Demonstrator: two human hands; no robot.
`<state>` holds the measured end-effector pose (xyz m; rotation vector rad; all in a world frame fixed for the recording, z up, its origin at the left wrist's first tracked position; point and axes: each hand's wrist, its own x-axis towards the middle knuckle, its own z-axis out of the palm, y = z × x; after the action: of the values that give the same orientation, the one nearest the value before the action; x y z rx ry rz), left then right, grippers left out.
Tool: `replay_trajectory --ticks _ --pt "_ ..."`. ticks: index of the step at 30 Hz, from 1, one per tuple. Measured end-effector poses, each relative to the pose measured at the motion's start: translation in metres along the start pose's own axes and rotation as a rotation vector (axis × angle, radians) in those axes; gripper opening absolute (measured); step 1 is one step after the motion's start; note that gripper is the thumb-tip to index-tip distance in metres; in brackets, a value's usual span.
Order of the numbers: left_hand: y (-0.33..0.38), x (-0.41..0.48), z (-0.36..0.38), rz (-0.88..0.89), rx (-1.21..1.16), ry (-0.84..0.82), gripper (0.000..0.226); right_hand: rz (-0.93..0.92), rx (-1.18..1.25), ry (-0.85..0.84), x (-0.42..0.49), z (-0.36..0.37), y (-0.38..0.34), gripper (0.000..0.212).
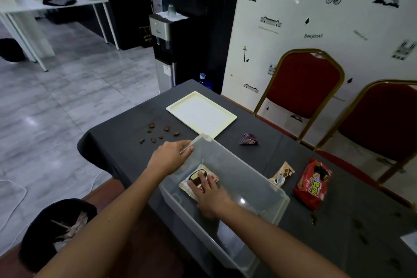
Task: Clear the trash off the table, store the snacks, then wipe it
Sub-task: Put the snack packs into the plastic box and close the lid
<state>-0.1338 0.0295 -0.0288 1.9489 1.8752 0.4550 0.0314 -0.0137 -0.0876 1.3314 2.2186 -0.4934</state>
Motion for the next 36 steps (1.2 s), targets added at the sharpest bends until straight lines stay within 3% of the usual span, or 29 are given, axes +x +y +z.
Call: replay_trajectory --ticks 2,5,8,10,13,16,18,22,26,30,33,36 --pt "0.000 0.000 -0.001 -0.003 0.007 0.011 0.042 -0.008 -0.019 -0.009 -0.002 -0.010 0.002 0.075" --pt "-0.001 -0.001 -0.001 -0.005 0.012 0.007 0.043 -0.014 0.144 -0.120 -0.017 -0.044 0.004 0.076" --pt "-0.002 0.001 -0.001 -0.005 0.016 0.002 0.042 0.029 0.626 -0.161 -0.048 -0.092 0.034 0.041" --pt "-0.001 0.002 0.000 0.001 0.018 0.011 0.040 0.145 0.891 -0.014 -0.067 -0.117 0.074 0.027" --pt "0.001 0.003 0.000 -0.004 0.007 0.017 0.039 0.429 0.848 0.250 -0.073 -0.122 0.140 0.031" --pt "0.001 0.002 -0.001 -0.017 0.013 0.009 0.040 0.685 0.506 0.164 -0.055 -0.077 0.173 0.029" --pt "0.001 0.002 -0.001 -0.020 0.022 0.000 0.040 0.739 0.407 0.156 -0.041 -0.033 0.182 0.033" --pt "0.003 0.001 -0.003 -0.028 0.021 0.001 0.040 0.803 0.592 0.392 -0.028 0.005 0.185 0.053" --pt "0.003 0.001 -0.003 -0.032 0.014 -0.011 0.040 0.938 0.872 0.362 -0.030 0.000 0.189 0.073" --pt "0.002 0.001 -0.002 -0.020 0.006 0.003 0.040 0.912 0.853 0.373 -0.039 -0.013 0.191 0.035" --pt "0.001 0.003 -0.002 -0.012 -0.004 -0.001 0.040 0.820 0.973 0.552 -0.049 -0.058 0.185 0.020" --pt "0.000 0.004 -0.001 -0.001 -0.013 -0.009 0.041 0.560 1.082 0.749 -0.072 -0.119 0.160 0.015"
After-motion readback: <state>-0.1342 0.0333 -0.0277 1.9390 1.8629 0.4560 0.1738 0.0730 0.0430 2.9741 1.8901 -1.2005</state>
